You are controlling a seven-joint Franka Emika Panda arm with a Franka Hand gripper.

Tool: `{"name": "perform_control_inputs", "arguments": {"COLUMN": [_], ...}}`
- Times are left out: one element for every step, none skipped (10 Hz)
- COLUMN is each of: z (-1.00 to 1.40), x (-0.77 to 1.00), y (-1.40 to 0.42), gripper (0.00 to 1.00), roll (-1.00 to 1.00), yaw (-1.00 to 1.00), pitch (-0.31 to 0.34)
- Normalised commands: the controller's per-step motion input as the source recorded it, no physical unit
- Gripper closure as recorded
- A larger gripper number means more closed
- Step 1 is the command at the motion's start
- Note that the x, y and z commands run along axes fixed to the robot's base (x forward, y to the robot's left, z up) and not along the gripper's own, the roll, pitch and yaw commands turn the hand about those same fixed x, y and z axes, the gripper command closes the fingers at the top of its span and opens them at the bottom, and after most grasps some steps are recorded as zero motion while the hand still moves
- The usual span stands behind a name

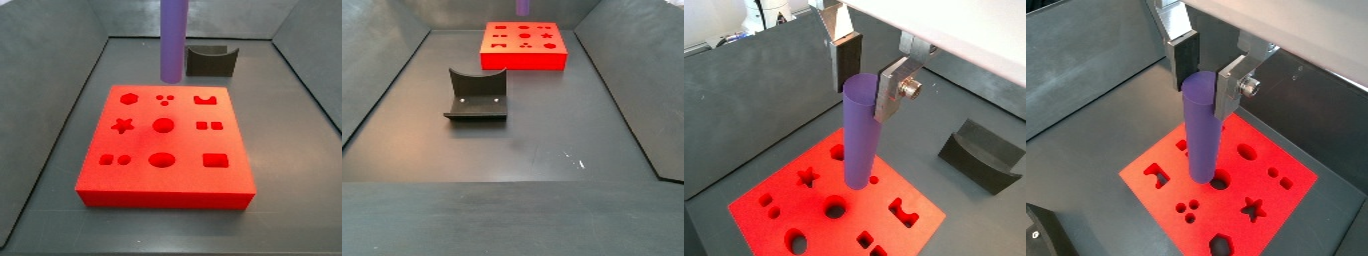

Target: Insert the round object.

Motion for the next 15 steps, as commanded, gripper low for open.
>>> {"name": "perform_control_inputs", "arguments": {"z": [0.0, -0.24, -0.38, -0.49, -0.51, -0.38, -0.33, -0.43, -0.34, -0.29, -0.2, -0.08, -0.13, -0.11, -0.04], "x": [0.03, 0.2, 0.27, 0.2, 0.0, -0.2, -0.23, -0.3, -0.34, 0.0, -0.07, -0.07, 0.0, -0.01, -0.08], "y": [0.0, -0.13, -0.5, -0.57, -0.36, -0.15, -0.13, 0.0, 0.0, -0.08, -0.05, -0.08, -0.06, 0.0, 0.0], "gripper": [1.0, 1.0, 1.0, 1.0, 1.0, 1.0, 1.0, 1.0, 1.0, 1.0, 1.0, 1.0, 1.0, 1.0, 1.0], "roll": [0.0, 0.0, 0.2, 0.21, 0.09, 0.06, 0.0, -0.01, -0.02, 0.0, 0.0, 0.0, 0.03, 0.06, 0.03], "yaw": [0.0, 0.0, 0.02, 0.0, 0.0, 0.0, 0.0, -0.05, -0.02, -0.02, -0.02, 0.0, 0.0, -0.03, -0.05], "pitch": [0.0, -0.103, -0.103, -0.107, -0.17, -0.147, -0.157, -0.219, -0.22, -0.189, -0.136, -0.081, -0.043, -0.001, 0.0]}}
